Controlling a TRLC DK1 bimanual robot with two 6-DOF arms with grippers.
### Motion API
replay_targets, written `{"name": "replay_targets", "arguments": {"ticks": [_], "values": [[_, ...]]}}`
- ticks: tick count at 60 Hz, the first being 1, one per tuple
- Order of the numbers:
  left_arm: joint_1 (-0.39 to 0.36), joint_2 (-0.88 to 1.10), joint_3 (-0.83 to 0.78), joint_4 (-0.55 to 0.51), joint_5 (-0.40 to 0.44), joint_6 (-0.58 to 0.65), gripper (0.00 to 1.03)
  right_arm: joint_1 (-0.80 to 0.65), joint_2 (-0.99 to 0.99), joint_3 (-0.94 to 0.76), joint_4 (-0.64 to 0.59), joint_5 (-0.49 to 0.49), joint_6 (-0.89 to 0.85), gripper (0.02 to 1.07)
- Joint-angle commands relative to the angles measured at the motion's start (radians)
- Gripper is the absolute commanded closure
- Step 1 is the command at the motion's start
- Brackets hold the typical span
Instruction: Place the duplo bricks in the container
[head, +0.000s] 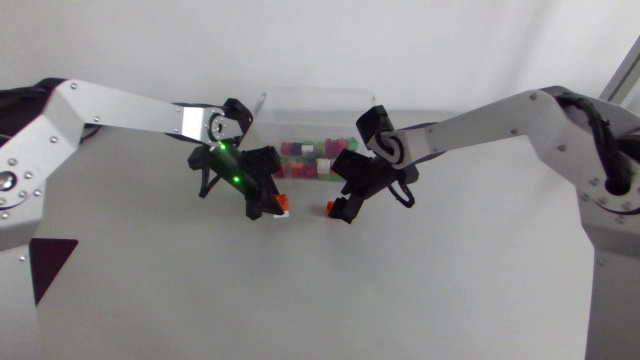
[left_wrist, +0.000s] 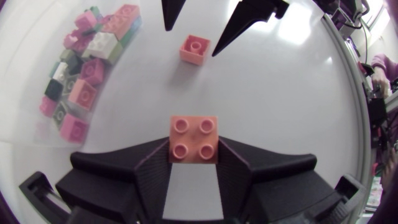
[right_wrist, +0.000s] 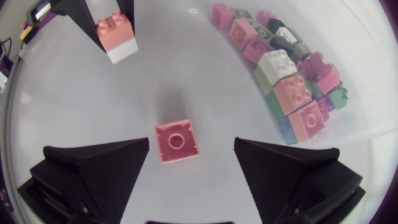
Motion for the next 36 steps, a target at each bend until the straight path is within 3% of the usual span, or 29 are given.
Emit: {"name": "replay_targets", "arguments": {"ticks": [1,10,17,22,24,36], "values": [[0.013,-0.085,-0.032,-0.029,0.007,0.007,0.83,-0.005,0.048,0.038,-0.027,-0.005,-0.045,0.14],[0.013,-0.191,-0.036,-0.047,0.018,-0.053,0.83,-0.001,0.063,0.057,-0.061,-0.008,-0.065,0.32],[0.015,-0.237,-0.002,-0.047,0.042,-0.133,0.83,0.004,0.068,0.051,-0.063,-0.01,-0.07,0.61],[0.021,-0.25,0.033,-0.038,0.061,-0.191,0.83,0.004,0.066,0.049,-0.081,-0.022,-0.073,0.72],[0.024,-0.25,0.053,-0.038,0.062,-0.212,0.83,0.004,0.062,0.048,-0.09,-0.028,-0.071,0.84],[0.039,-0.24,0.13,0.074,0.062,-0.381,0.83,-0.008,-0.016,-0.006,-0.109,-0.06,-0.058,0.88]]}}
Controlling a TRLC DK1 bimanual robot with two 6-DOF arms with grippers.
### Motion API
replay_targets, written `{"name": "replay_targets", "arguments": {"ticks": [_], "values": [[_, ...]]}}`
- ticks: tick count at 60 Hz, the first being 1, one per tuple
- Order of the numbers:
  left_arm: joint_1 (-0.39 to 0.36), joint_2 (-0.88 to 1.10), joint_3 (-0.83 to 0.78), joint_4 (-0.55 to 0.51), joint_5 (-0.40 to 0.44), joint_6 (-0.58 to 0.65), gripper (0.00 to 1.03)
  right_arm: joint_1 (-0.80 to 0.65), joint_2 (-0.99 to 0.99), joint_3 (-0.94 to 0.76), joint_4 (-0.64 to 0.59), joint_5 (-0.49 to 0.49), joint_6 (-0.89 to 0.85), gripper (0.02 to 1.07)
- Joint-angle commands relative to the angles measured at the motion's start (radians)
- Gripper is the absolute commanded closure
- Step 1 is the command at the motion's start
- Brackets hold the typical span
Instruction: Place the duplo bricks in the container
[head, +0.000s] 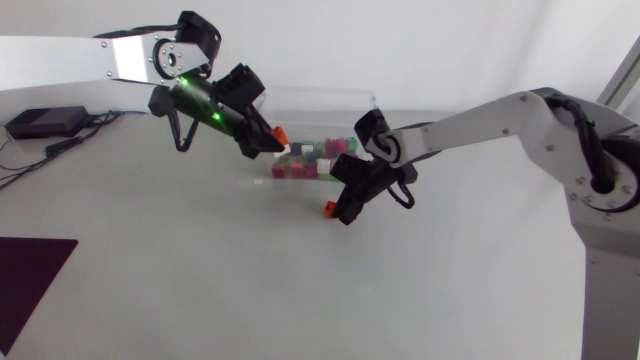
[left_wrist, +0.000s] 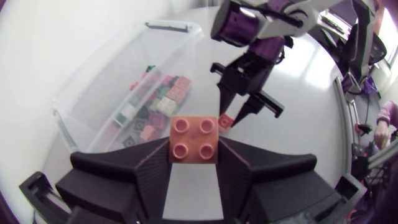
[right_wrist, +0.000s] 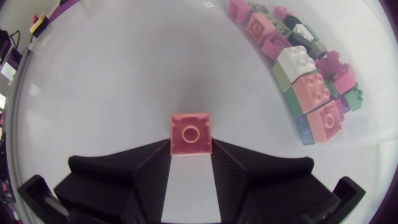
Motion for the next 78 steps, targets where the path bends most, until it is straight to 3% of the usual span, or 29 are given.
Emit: {"name": "replay_targets", "arguments": {"ticks": [1,9,22,46,58,60,66,69,78], "values": [[0.016,0.0,0.052,0.043,0.01,-0.089,0.83,-0.007,-0.053,-0.047,-0.022,-0.011,-0.01,0.88],[0.023,0.018,0.078,0.166,-0.01,-0.196,0.83,-0.007,-0.145,-0.107,-0.022,-0.014,0.004,0.88],[0.019,0.093,0.179,0.23,-0.065,-0.301,0.83,0.0,-0.292,-0.185,-0.037,-0.019,0.024,0.89],[-0.015,0.313,0.509,0.21,-0.183,-0.426,0.82,-0.027,-0.498,-0.167,-0.12,-0.065,0.087,0.89],[-0.038,0.368,0.561,0.194,-0.208,-0.449,0.81,-0.055,-0.527,-0.152,-0.141,-0.094,0.107,0.89],[-0.041,0.377,0.568,0.186,-0.211,-0.454,0.72,-0.056,-0.53,-0.155,-0.141,-0.094,0.107,0.89],[-0.052,0.397,0.571,0.183,-0.266,-0.466,0.2,-0.064,-0.536,-0.159,-0.141,-0.095,0.108,0.88],[-0.058,0.399,0.568,0.183,-0.298,-0.468,0.04,-0.067,-0.538,-0.156,-0.141,-0.101,0.111,0.89],[-0.059,0.371,0.566,0.141,-0.32,-0.472,0.04,-0.079,-0.533,-0.109,-0.137,-0.103,0.142,0.88]]}}
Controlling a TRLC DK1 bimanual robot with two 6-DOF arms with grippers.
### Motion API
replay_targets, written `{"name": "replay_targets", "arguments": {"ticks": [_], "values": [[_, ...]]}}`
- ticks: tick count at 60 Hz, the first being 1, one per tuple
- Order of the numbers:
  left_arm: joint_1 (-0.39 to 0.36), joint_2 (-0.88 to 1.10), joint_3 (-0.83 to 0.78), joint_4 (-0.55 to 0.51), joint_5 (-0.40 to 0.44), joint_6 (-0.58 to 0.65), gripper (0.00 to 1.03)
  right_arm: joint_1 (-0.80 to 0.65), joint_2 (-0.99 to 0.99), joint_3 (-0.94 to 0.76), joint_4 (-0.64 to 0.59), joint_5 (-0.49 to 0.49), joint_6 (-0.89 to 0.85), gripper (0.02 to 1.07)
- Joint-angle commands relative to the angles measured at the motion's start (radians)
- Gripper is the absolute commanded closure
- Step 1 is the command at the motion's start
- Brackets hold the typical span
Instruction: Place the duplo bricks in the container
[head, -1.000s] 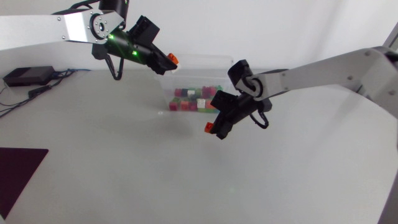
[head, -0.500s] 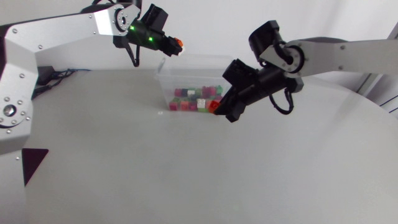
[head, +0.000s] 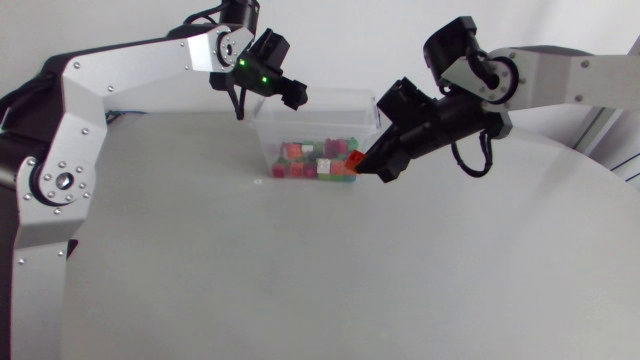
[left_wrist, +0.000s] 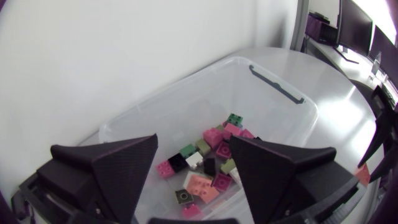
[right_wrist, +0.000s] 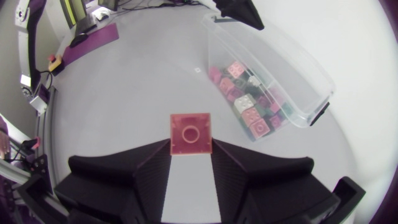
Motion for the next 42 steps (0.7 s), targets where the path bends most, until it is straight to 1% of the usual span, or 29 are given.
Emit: {"name": "replay_targets", "arguments": {"ticks": [1,6,14,20,30,42], "values": [[-0.004,-0.012,0.031,-0.027,-0.012,-0.026,0.04,-0.017,-0.011,0.06,-0.002,-0.01,0.043,0.88],[-0.001,-0.065,-0.001,-0.067,-0.012,-0.018,0.04,-0.023,0.01,0.123,0.003,-0.008,0.088,0.88],[-0.001,-0.203,-0.144,-0.064,-0.012,-0.003,0.04,-0.03,0.05,0.201,0.072,0.018,0.177,0.88],[0.005,-0.297,-0.235,-0.056,-0.017,0.013,0.04,-0.033,0.09,0.262,0.098,0.03,0.223,0.89],[0.036,-0.415,-0.348,-0.042,-0.024,0.013,0.04,-0.026,0.17,0.367,0.127,0.063,0.292,0.89],[0.051,-0.542,-0.48,-0.034,-0.037,0.034,0.04,-0.012,0.294,0.514,0.129,0.099,0.338,0.89]]}}
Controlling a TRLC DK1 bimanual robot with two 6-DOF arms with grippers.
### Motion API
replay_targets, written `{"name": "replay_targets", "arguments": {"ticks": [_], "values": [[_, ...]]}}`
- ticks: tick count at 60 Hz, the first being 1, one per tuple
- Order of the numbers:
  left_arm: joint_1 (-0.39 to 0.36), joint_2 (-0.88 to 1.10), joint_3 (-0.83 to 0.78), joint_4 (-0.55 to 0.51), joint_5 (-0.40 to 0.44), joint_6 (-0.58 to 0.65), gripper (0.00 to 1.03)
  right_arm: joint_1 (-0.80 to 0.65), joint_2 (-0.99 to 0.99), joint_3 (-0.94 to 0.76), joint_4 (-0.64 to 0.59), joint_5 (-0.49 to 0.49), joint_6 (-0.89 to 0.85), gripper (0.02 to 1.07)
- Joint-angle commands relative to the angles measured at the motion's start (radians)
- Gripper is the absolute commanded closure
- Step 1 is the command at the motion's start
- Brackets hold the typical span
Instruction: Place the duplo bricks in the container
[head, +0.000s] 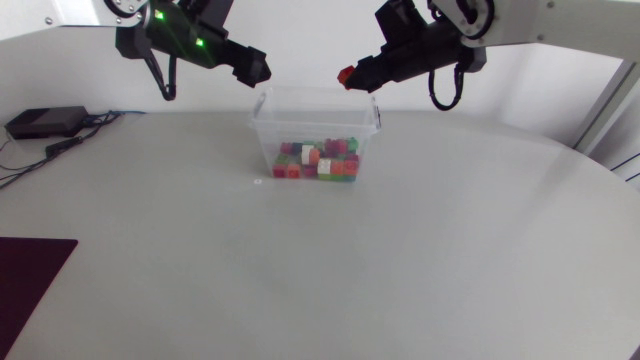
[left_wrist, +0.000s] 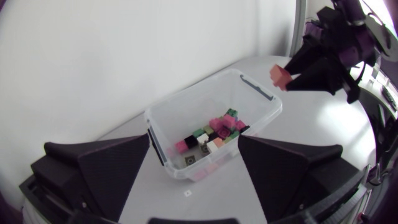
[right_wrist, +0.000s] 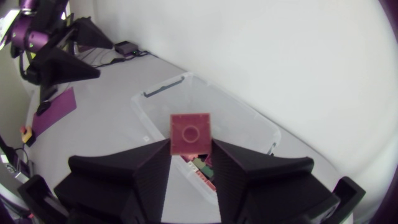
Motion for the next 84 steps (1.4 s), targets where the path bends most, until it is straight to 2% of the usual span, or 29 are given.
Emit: {"name": "replay_targets", "arguments": {"ticks": [1,12,34,36,38,42,43,44,58,70,84], "values": [[0.006,-0.06,-0.077,0.007,-0.009,0.026,0.04,0.014,0.072,0.075,0.012,0.017,0.043,0.89],[0.009,-0.172,-0.199,0.058,-0.034,0.04,0.04,0.033,0.159,0.161,0.038,0.061,0.072,0.89],[0.032,-0.307,-0.36,0.087,-0.037,0.04,0.04,0.047,0.297,0.25,0.092,0.1,0.112,0.88],[0.034,-0.318,-0.371,0.089,-0.037,0.04,0.04,0.05,0.308,0.256,0.092,0.121,0.113,0.81],[0.034,-0.325,-0.376,0.087,-0.037,0.04,0.04,0.051,0.312,0.256,0.092,0.134,0.113,0.65],[0.038,-0.341,-0.388,0.087,-0.037,0.04,0.04,0.057,0.318,0.263,0.086,0.157,0.113,0.19],[0.04,-0.347,-0.394,0.087,-0.037,0.038,0.04,0.059,0.317,0.262,0.086,0.161,0.113,0.1],[0.041,-0.354,-0.4,0.087,-0.038,0.038,0.04,0.059,0.311,0.26,0.084,0.161,0.113,0.06],[0.08,-0.46,-0.504,0.1,-0.038,0.044,0.04,0.044,0.168,0.147,0.116,0.177,0.106,0.06],[0.132,-0.555,-0.593,0.124,-0.054,0.04,0.04,0.004,-0.057,-0.122,0.273,0.238,0.098,0.06],[0.184,-0.67,-0.686,0.136,-0.091,0.02,0.04,-0.062,-0.317,-0.396,0.396,0.299,0.047,0.06]]}}
